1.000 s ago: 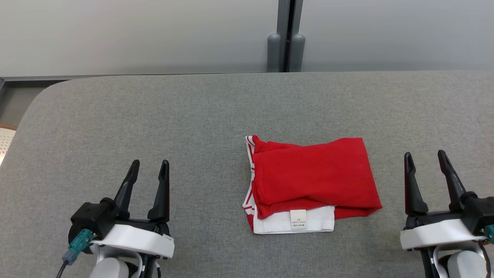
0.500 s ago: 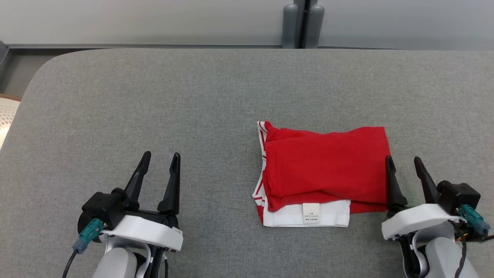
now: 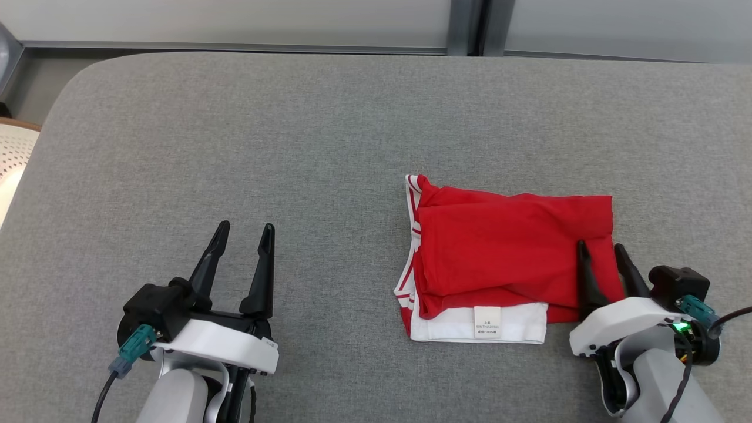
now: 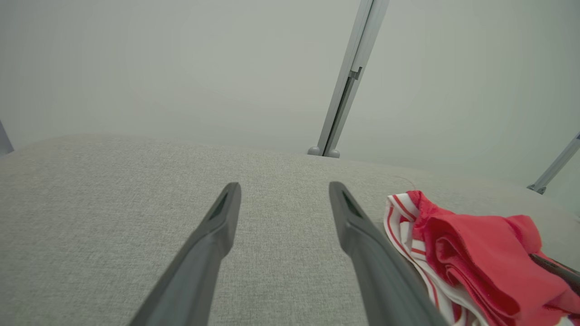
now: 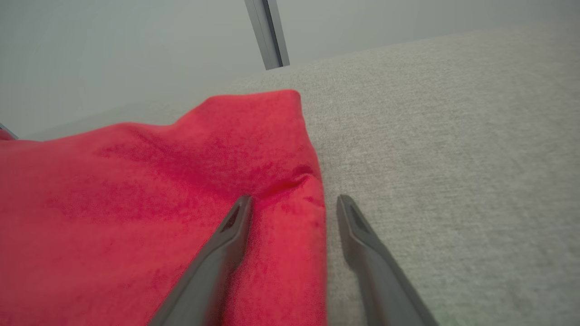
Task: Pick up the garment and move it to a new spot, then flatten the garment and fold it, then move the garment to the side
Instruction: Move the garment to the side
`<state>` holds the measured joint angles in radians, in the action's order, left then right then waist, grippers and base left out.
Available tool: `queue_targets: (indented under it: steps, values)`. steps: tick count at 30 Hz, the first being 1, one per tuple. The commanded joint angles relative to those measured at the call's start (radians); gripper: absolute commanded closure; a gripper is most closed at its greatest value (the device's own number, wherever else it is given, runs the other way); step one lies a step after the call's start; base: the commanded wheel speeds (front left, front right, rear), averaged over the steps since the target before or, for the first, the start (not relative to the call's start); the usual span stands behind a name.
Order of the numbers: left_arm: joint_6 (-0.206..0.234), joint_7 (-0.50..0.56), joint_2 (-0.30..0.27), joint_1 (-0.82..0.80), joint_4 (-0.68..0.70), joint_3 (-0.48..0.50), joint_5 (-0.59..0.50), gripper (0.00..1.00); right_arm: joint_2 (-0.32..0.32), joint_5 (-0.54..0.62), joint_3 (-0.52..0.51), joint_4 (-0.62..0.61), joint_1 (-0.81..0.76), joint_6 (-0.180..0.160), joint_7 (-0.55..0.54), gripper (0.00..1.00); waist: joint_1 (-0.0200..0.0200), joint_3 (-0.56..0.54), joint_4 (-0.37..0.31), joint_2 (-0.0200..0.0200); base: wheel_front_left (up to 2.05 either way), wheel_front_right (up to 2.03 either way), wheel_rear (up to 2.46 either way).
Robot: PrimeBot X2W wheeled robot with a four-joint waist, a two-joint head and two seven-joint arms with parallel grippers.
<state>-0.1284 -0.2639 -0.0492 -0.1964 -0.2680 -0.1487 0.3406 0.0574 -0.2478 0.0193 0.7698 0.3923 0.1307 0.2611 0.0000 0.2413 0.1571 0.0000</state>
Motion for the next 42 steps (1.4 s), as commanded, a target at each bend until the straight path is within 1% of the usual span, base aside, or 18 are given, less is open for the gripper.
queue_targets:
  steps: [1,3,5,9,10,14,15,19,22,27,31,37,42]
  values:
    - [-0.002,0.000,-0.003,-0.019,-0.002,0.004,-0.004,0.00,-0.002,-0.015,0.013,0.022,0.004,0.000,0.000,1.00,0.0000,-0.002,-0.005,0.0000,0.00,0.00,0.00]
    - [-0.002,0.000,-0.003,-0.016,-0.004,0.007,-0.006,0.00,-0.002,-0.022,0.024,0.024,0.013,0.000,-0.001,1.00,0.0000,-0.006,-0.016,0.0000,0.00,0.00,0.00]
    - [-0.002,0.000,-0.003,-0.015,-0.006,0.009,-0.007,0.00,0.013,-0.008,0.032,0.015,0.027,0.000,0.001,1.00,0.0000,-0.010,-0.029,0.0000,0.00,0.00,0.00]
    - [-0.003,0.000,-0.003,-0.016,0.003,0.013,-0.017,0.00,0.052,0.073,0.040,-0.069,0.041,0.000,0.003,1.00,0.0000,-0.016,-0.066,0.0000,0.00,0.00,0.00]
    - [-0.002,0.000,-0.003,-0.021,0.013,0.010,-0.019,0.00,0.077,0.133,0.048,-0.127,0.040,0.000,0.003,1.00,0.0000,-0.016,-0.089,0.0000,0.00,0.00,0.00]
    - [-0.003,0.000,-0.003,-0.030,0.035,-0.006,-0.012,0.00,0.143,0.230,0.079,-0.242,0.045,0.000,0.003,1.00,0.0000,-0.010,-0.142,0.0000,0.00,0.00,0.00]
    - [-0.003,0.000,-0.003,-0.030,0.035,-0.006,-0.012,0.00,0.143,0.230,0.079,-0.242,0.045,0.000,0.003,1.00,0.0000,-0.010,-0.142,0.0000,0.00,0.00,0.00]
    - [-0.003,0.000,-0.004,-0.049,0.059,-0.023,-0.027,0.00,0.227,0.266,0.115,-0.324,0.074,-0.001,0.003,1.00,0.0000,0.008,-0.205,0.0000,0.00,0.00,0.00]
    - [-0.003,0.000,-0.004,-0.059,0.072,-0.030,-0.035,0.00,0.296,0.266,0.146,-0.351,0.103,-0.001,0.003,1.00,0.0000,0.028,-0.252,0.0000,0.00,0.00,0.00]
    - [-0.003,0.000,-0.010,-0.092,0.080,-0.065,-0.055,0.00,0.416,0.231,0.166,-0.337,0.166,-0.001,-0.013,1.00,0.0000,0.075,-0.307,0.0000,0.00,0.00,0.00]
    - [-0.003,0.000,-0.026,-0.122,0.086,-0.089,-0.060,0.00,0.492,0.201,0.166,-0.289,0.221,-0.001,-0.012,1.00,0.0000,0.121,-0.335,0.0000,0.00,0.00,0.00]
    - [-0.003,0.000,-0.050,-0.158,0.086,-0.116,-0.056,0.00,0.577,0.188,0.129,-0.194,0.294,-0.001,-0.008,1.00,0.0000,0.182,-0.346,0.0000,0.00,0.00,0.00]
    - [-0.003,0.000,-0.061,-0.183,0.089,-0.133,-0.047,0.00,0.628,0.234,0.055,-0.104,0.330,-0.001,-0.019,1.00,0.0000,0.227,-0.335,0.0000,0.00,0.00,0.00]
